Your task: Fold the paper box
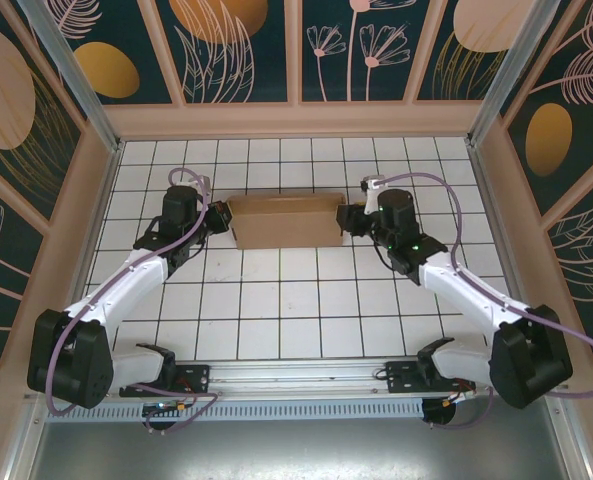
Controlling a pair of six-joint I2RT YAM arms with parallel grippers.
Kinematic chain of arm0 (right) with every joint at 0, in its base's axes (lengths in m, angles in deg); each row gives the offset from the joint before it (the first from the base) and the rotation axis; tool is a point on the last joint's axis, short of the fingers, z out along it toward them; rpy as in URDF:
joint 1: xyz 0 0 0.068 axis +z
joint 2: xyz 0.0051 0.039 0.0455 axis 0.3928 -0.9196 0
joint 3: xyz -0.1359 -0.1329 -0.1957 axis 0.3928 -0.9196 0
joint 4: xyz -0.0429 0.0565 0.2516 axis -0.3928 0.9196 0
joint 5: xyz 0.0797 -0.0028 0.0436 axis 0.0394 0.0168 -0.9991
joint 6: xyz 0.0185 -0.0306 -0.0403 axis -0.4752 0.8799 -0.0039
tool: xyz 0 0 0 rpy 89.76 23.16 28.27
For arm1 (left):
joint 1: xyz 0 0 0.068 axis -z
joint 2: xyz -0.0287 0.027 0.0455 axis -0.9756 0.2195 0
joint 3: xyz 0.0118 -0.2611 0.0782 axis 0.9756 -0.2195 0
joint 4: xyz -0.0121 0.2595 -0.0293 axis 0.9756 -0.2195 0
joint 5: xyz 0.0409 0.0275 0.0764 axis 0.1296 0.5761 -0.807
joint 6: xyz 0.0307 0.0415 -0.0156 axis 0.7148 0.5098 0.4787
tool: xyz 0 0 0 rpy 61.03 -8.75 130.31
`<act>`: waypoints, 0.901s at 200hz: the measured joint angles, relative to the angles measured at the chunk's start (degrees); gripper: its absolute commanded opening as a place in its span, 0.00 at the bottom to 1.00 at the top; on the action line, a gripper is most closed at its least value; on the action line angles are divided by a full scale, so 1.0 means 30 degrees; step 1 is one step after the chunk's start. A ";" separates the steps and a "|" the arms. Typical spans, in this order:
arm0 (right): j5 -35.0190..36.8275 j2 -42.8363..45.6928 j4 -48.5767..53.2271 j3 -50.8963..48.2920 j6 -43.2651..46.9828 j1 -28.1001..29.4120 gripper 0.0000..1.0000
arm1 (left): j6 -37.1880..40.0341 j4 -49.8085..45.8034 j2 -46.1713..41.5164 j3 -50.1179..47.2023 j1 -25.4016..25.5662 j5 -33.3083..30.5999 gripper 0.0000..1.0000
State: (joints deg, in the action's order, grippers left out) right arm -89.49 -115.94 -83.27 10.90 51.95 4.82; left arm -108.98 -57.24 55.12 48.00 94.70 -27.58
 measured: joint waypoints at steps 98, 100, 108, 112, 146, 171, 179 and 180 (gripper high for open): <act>-0.1676 -0.0969 0.0954 0.3373 -0.0437 -0.0342 0.22 | 0.0211 -0.0590 0.0197 0.0510 0.0430 -0.0707 0.00; -0.1647 -0.1093 0.1005 0.3534 -0.0444 -0.0299 0.21 | 0.0211 -0.0619 0.0226 0.0539 0.0474 -0.0743 0.00; -0.1428 -0.1705 0.1246 0.4401 -0.0590 -0.0073 0.19 | 0.0219 -0.0707 0.0299 0.0641 0.0546 -0.0816 0.00; -0.1384 -0.1953 0.1326 0.4743 -0.0576 0.0058 0.19 | 0.0219 -0.0743 0.0335 0.0692 0.0597 -0.0874 0.00; -0.0546 -0.4131 0.2251 0.7104 -0.0692 0.1727 0.13 | 0.0357 -0.0889 0.0612 0.0991 0.1107 -0.1501 0.00; 0.0197 -0.5792 0.2914 0.8174 -0.0896 0.2718 0.11 | 0.0379 -0.0911 0.0743 0.1129 0.1341 -0.1800 0.00; 0.0495 -0.6207 0.3060 0.8247 -0.0903 0.2973 0.10 | 0.0379 -0.0954 0.0743 0.1144 0.1355 -0.1821 0.00; 0.0525 -0.6244 0.3082 0.8247 -0.0896 0.2994 0.10 | 0.0386 -0.0954 0.0743 0.1144 0.1355 -0.1843 0.00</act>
State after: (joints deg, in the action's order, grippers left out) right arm -87.91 -134.67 -74.02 35.65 49.26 13.80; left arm -107.82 -60.10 57.35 51.44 98.77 -33.11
